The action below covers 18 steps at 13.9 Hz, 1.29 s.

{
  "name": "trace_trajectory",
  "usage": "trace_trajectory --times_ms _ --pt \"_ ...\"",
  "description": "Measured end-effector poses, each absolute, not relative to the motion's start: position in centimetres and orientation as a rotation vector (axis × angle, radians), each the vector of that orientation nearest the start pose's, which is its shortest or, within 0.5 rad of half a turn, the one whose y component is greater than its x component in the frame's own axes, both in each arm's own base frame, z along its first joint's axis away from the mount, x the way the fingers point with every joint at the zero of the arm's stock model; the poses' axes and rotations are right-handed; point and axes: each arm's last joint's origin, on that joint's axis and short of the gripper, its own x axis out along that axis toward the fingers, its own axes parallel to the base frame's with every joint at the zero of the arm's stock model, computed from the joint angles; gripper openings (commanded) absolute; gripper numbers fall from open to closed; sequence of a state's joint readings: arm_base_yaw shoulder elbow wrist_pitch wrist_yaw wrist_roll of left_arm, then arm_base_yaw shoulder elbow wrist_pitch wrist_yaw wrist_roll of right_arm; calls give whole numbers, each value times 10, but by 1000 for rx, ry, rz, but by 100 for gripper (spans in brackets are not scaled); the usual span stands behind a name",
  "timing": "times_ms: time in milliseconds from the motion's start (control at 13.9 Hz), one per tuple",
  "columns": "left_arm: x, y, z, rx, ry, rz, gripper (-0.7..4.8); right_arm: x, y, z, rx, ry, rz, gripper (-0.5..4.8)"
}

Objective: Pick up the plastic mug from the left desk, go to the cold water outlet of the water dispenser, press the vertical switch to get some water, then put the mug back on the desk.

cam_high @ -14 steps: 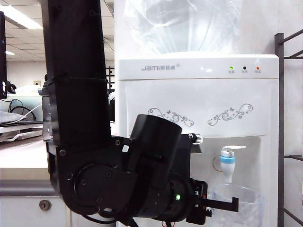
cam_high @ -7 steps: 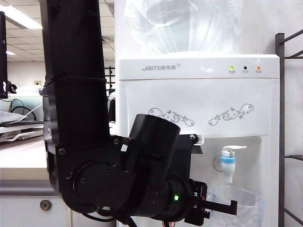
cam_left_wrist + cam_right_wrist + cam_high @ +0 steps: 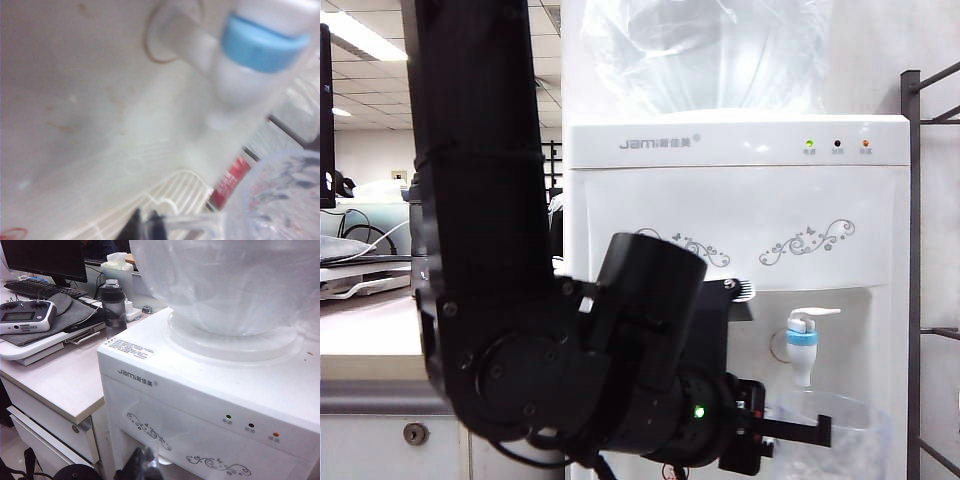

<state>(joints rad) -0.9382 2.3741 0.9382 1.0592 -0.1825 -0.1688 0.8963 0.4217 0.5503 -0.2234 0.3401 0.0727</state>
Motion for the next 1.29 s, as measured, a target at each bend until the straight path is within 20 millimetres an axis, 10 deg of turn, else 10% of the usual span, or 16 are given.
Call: trace_trajectory --times_ms 1293 --pt "230 -325 15 69 403 -550 -5 76 79 298 45 54 524 -6"
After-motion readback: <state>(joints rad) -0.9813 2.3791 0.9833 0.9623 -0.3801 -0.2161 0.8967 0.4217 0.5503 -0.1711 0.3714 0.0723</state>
